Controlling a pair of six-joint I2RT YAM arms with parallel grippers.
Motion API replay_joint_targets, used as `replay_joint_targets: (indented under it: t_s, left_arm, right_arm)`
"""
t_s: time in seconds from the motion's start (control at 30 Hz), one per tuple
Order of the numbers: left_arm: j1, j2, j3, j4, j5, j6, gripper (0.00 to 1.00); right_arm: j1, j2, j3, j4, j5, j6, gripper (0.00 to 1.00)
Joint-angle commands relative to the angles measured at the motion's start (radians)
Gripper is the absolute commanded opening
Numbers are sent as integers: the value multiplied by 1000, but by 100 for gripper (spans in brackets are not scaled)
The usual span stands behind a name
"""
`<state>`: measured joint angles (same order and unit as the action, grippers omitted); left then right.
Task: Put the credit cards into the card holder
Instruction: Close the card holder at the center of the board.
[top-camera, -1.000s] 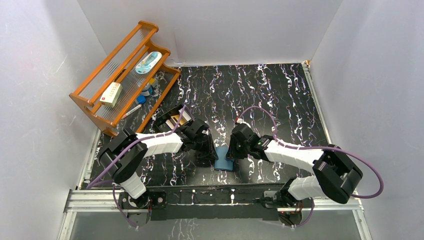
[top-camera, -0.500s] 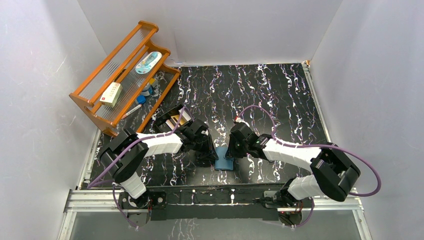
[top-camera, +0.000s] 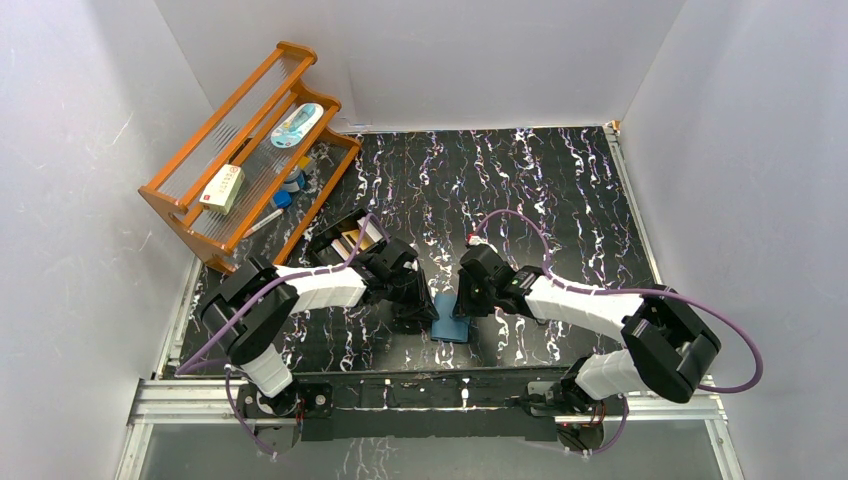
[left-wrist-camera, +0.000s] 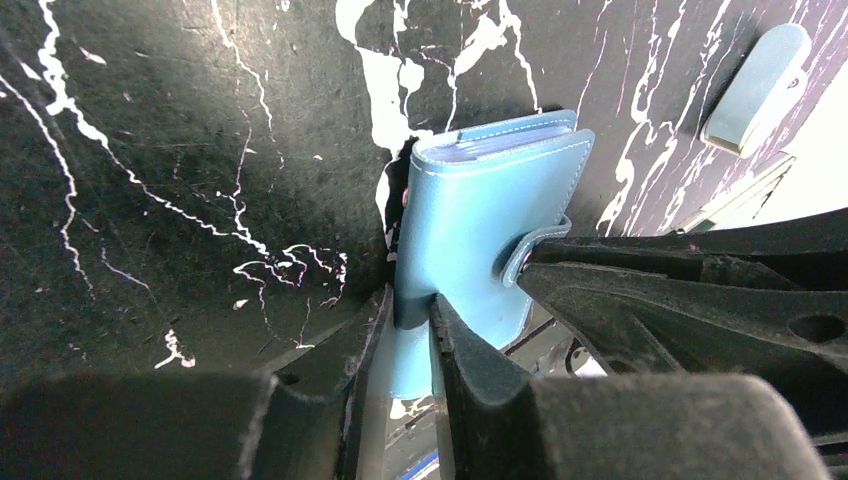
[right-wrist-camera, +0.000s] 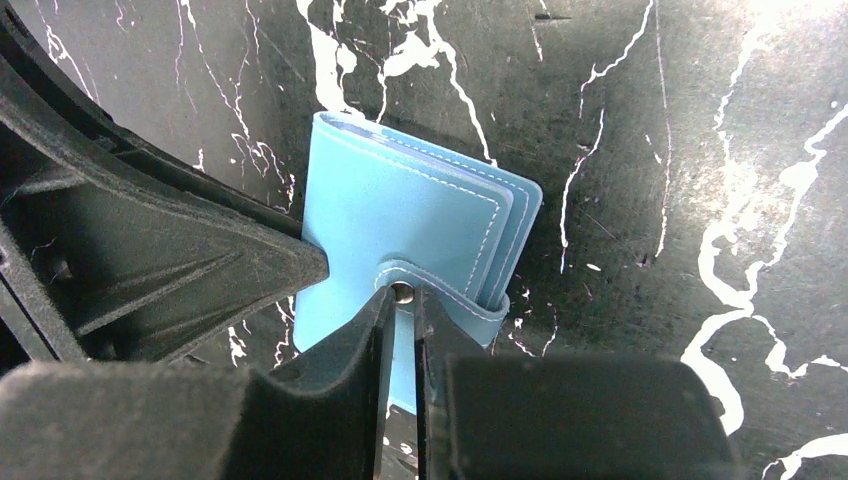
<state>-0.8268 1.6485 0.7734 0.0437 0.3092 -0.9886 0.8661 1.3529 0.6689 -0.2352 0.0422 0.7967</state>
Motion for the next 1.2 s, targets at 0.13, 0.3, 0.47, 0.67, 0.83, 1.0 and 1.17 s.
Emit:
replay_joint_targets:
  t_s: [0.13,0.3,0.47,0.67,0.83,1.0,1.17]
  left_arm:
    - [-13,27,10,27,28,-13,17]
    - [-12,25,13,25,27,-16,16]
    - [-13,20,12,24,22,-17,17]
    - [-12,17,6,22,18,-21,16]
    - [-12,16,9,13,9,-19,17]
    - [-12,17,20,-11,-6,-15,18]
    - [-13,-8,21,-22,-15,-18,19]
  right_arm:
    - [21,33,43,-30,-89,-34,20]
    - [30,47,55,-37,-106,-39,19]
    - [33,57,64,-71,-97,-49,14]
    - [48,83,102,-163,-53,-72,14]
    - [52,93,139,-225,-34,-90,15]
    - [53,84,150,-245,-29,-96,16]
    - [53,65,164,-221,-23,-76,17]
